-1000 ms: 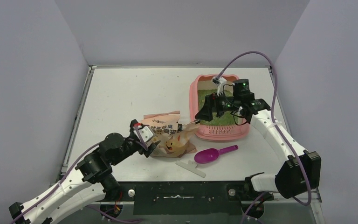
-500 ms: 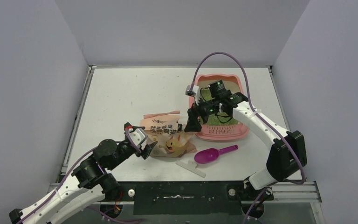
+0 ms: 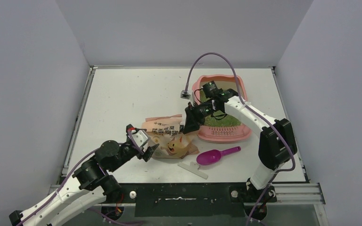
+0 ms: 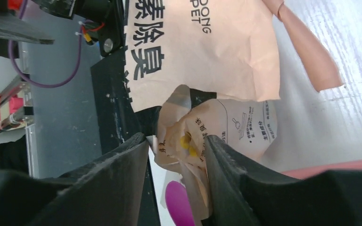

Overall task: Fill the litter box with clean litter
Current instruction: Close the cat litter bag at the center of the board.

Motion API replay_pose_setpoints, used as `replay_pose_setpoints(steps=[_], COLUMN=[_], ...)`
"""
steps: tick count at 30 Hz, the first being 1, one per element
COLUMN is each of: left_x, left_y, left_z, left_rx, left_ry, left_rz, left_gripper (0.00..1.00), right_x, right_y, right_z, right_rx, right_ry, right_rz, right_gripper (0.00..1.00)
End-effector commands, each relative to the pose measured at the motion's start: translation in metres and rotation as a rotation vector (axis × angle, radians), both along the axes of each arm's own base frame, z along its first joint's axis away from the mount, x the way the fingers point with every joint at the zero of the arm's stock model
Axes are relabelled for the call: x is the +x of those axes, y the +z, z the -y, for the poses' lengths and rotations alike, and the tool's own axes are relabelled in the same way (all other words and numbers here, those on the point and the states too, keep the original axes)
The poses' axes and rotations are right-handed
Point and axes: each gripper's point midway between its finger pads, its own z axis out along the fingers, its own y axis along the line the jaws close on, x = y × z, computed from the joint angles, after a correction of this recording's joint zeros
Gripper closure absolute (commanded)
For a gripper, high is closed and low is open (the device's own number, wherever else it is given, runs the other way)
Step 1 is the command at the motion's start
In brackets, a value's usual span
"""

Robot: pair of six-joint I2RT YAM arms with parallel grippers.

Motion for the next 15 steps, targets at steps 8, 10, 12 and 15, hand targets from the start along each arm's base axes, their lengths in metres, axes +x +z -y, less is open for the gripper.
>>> replay_pose_setpoints(steps=[8,10,12,15], left_x=[-0.004,-0.004,-0.004,-0.005], left_y=[0.016,0.016,0.018,0.021], left_z=[-0.001,-0.003,-0.006,-0.011], left_rx=[-0.014,-0.006,-0.006,0.006], left_ry=[-0.015,-0.008,0.001,0.008], left_rz=[0.016,0.018,0.021,0.027], left_gripper=[0.26,0.26,0.26,0.26], right_x=[-0.017,-0.018,-0.022,-0.021], right_y=[0.061,0.063,0.056,0.054], right_z=[-0.054,-0.063,-0.068,-0.079], right_rx=[0.240,0.257,0.219,0.211], right_ry=[-0.081,-0.106,-0.120,-0.146], right_rz=[-0.186,-0.197,-0.186,-0.186], right_gripper=[0.96,0.99,1.00,1.00])
